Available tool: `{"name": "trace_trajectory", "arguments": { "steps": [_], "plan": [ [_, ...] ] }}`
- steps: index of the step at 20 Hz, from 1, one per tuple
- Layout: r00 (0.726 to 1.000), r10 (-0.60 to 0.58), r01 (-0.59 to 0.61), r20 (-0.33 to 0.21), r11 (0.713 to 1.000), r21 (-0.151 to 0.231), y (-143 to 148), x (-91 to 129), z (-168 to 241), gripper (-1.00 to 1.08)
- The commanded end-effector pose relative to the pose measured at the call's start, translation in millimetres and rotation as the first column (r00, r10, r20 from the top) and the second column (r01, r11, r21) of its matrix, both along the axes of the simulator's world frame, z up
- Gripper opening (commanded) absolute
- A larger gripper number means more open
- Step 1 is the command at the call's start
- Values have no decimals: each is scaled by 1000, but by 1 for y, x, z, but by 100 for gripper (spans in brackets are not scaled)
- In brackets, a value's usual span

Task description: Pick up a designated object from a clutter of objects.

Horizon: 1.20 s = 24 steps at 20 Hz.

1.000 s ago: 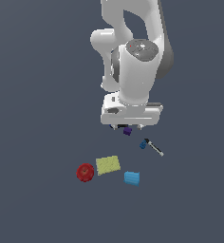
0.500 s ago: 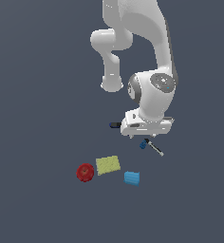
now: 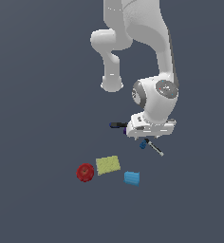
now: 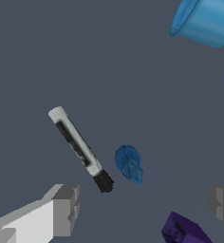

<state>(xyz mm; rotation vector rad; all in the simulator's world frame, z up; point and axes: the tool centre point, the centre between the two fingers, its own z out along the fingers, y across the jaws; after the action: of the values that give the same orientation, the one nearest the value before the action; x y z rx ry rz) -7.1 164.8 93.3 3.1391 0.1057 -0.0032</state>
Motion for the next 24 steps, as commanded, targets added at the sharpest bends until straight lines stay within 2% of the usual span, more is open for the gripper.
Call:
{"name": "trace_trajectory", "arguments": {
  "steps": [1,13,18,19,24],
  "plan": [
    [1000,-1,1,1,1000,0,0,0,0,100],
    [1000,0,0,1,1000,1,1,-1,-44,100],
    [1000,-1,0,2,1000,1,1,0,-51,100],
    [1000,-1,0,2,1000,1,1,0,-51,-100],
    [1000,-1,0,2,1000,1,1,0,-51,-100]
  ]
}}
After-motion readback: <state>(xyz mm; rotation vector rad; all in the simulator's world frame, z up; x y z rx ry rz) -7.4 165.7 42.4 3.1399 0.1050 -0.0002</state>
